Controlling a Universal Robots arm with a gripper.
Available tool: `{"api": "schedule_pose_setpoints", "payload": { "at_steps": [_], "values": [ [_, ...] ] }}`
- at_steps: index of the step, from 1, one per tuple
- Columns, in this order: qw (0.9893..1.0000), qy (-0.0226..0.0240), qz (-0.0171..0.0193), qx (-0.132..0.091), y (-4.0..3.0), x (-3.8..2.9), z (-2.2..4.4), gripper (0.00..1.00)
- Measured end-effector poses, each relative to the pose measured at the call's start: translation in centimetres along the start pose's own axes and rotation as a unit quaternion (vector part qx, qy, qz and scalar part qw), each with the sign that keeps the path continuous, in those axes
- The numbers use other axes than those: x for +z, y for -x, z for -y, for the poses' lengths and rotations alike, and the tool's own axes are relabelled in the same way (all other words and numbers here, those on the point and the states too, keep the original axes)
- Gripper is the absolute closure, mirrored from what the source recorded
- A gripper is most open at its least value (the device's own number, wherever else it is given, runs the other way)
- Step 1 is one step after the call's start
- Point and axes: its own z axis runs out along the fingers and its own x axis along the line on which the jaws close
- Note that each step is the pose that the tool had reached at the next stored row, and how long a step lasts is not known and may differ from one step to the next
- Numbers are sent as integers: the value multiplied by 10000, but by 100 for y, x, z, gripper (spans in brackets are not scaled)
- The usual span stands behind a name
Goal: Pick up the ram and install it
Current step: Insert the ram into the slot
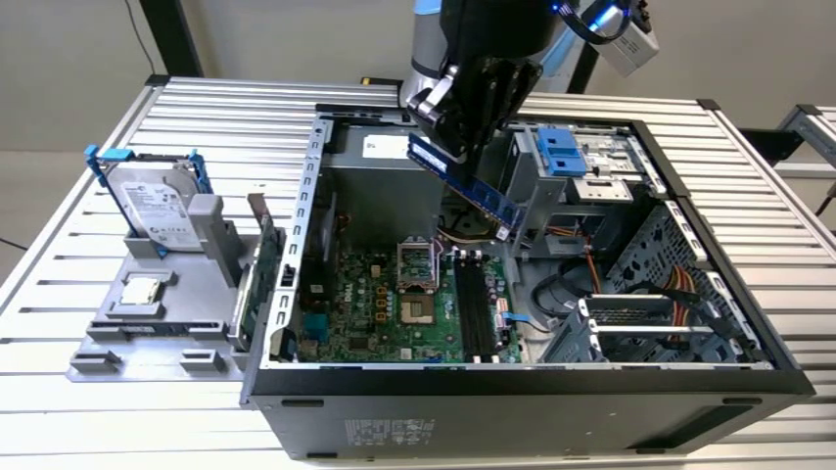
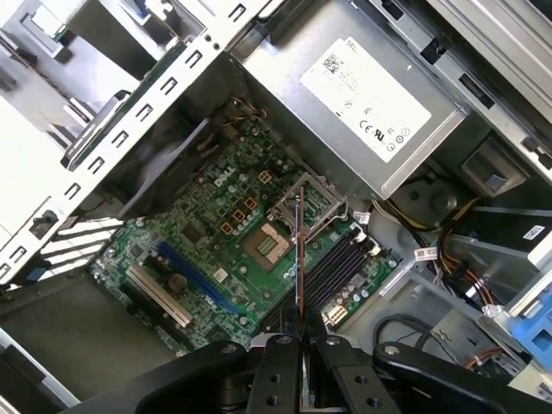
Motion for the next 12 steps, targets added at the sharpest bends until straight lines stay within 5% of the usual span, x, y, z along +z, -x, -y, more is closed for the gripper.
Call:
{"api": "schedule_pose_setpoints", "payload": {
  "at_steps": [12],
  "values": [
    [10000, 0, 0, 17, 0, 0, 0, 100]
  ]
}}
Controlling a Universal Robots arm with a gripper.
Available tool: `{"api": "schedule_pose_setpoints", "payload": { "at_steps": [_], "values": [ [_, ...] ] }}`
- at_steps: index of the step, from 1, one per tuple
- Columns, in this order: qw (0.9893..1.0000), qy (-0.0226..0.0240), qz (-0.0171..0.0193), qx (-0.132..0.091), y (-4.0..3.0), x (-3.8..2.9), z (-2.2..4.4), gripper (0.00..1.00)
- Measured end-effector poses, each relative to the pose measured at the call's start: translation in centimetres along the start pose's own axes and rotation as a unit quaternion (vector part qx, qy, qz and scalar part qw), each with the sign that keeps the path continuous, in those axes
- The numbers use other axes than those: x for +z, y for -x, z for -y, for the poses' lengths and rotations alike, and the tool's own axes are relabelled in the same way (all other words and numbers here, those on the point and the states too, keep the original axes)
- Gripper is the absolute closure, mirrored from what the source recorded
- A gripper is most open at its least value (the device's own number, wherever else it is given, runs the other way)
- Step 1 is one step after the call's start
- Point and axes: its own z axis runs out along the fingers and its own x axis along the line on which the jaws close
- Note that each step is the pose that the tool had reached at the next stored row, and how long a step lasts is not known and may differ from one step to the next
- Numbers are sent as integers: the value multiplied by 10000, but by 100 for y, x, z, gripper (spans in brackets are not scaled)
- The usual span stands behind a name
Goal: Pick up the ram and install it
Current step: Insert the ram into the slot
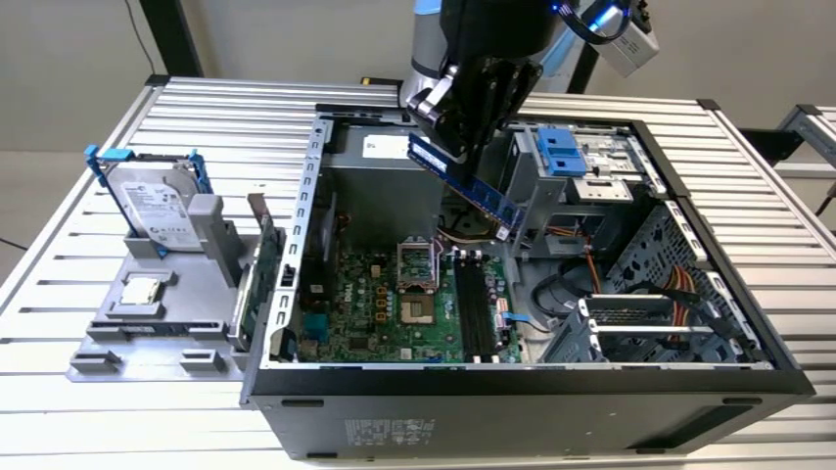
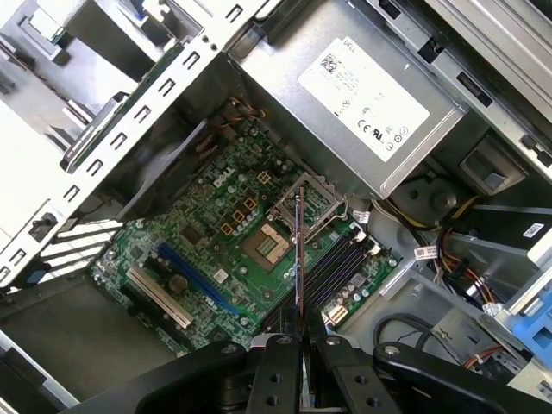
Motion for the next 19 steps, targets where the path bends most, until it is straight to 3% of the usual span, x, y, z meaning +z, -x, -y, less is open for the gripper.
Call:
{"api": "schedule_pose_setpoints", "payload": {
  "at_steps": [4, 9, 14, 19],
  "values": [
    [10000, 1, 1, 34, 0, 0, 0, 100],
    [9996, 5, 4, 293, 0, 0, -1, 100],
    [9981, 11, 9, 613, 0, 1, 0, 100],
    [9960, 16, 13, 892, 0, 1, 0, 100]
  ]
}}
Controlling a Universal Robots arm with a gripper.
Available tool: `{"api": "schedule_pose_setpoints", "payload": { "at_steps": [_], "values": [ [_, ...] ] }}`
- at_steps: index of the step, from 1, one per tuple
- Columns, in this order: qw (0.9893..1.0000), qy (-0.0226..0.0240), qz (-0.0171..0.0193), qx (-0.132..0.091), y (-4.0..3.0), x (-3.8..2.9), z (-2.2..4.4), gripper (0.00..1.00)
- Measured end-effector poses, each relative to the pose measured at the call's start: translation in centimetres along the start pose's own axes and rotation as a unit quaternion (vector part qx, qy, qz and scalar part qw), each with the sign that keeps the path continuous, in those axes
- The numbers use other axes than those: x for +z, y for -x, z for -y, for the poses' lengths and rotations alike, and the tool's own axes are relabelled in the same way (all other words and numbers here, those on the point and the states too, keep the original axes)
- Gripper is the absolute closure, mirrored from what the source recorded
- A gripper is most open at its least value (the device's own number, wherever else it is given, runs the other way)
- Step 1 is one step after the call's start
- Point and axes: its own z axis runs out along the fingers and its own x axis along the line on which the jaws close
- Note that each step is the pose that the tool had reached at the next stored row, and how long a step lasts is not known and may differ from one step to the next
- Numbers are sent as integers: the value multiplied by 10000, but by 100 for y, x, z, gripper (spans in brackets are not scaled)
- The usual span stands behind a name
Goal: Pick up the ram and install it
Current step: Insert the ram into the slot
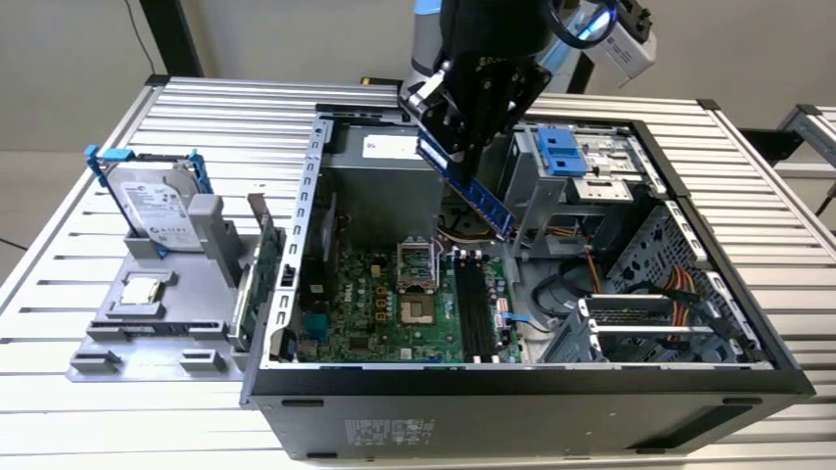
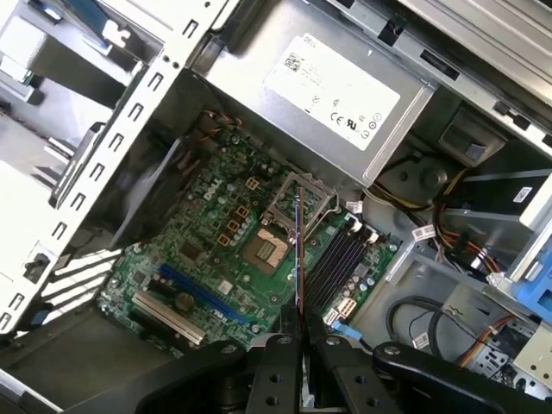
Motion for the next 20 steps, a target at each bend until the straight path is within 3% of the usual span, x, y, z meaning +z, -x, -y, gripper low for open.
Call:
{"api": "schedule_pose_setpoints", "payload": {
  "at_steps": [10, 20],
  "values": [
    [9990, 8, 7, 456, 1, 0, -1, 100],
    [9949, 18, 15, 1009, 1, 0, -1, 100]
  ]
}}
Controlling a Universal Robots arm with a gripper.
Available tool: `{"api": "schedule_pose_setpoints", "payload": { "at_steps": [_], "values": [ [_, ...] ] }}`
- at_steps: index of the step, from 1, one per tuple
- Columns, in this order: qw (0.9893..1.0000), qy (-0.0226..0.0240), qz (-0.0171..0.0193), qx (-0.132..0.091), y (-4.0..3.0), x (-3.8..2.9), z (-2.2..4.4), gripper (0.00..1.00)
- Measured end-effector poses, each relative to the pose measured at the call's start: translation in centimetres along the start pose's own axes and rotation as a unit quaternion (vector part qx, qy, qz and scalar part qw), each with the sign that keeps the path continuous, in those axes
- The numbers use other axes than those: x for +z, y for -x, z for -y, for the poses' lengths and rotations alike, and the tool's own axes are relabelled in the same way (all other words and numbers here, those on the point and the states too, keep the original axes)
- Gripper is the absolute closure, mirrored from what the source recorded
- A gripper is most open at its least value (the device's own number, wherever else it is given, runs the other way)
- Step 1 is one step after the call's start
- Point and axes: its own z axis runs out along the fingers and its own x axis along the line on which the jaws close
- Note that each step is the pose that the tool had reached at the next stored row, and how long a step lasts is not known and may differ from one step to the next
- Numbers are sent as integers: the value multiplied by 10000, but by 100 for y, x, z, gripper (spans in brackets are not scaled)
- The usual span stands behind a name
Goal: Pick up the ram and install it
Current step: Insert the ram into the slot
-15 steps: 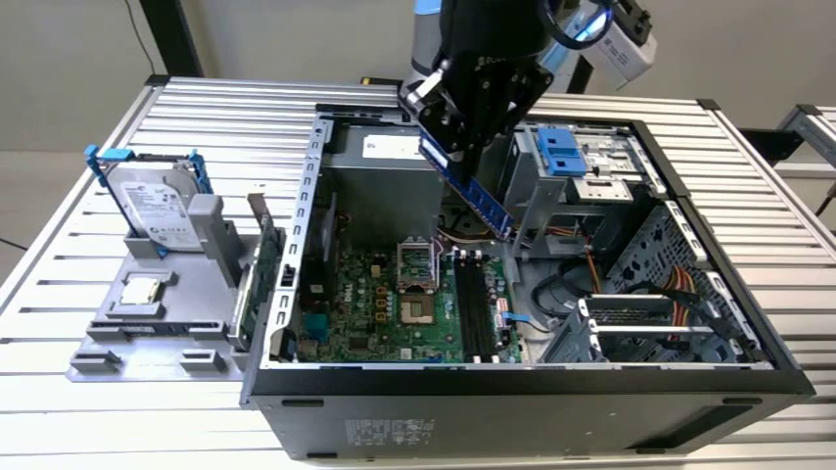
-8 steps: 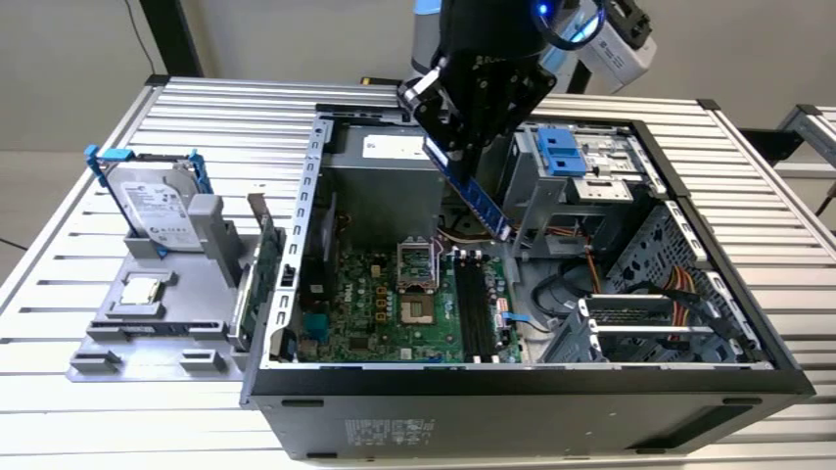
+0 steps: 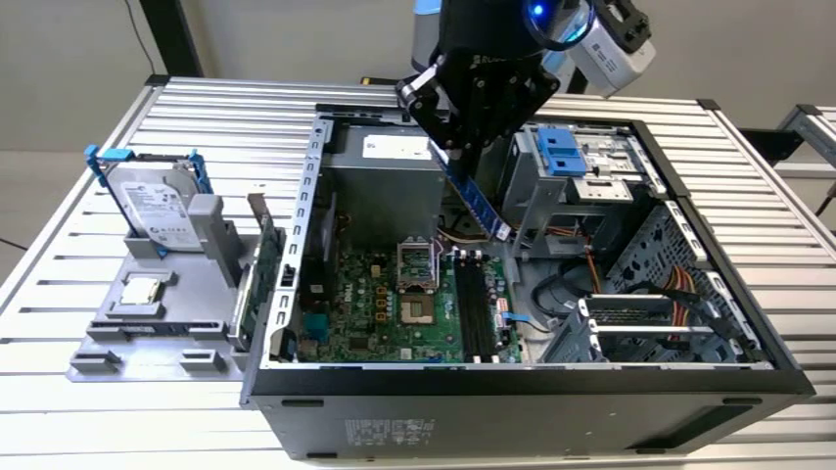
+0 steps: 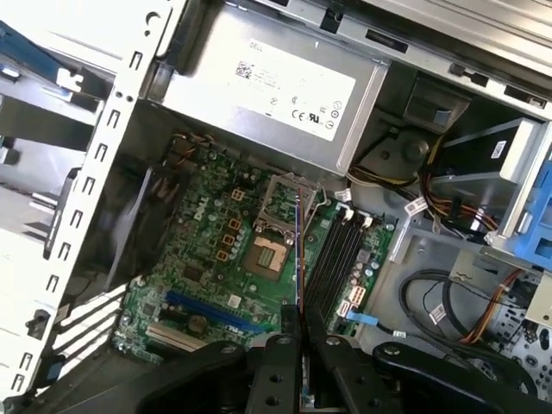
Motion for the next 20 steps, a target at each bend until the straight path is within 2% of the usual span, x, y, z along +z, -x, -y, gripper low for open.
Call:
{"api": "schedule_pose_setpoints", "payload": {
  "at_steps": [10, 16, 20],
  "values": [
    [9994, 6, 5, 342, 0, 0, 0, 100],
    [9982, 11, 9, 605, 0, 0, 0, 100],
    [9969, 14, 12, 781, 0, 0, 0, 100]
  ]
}}
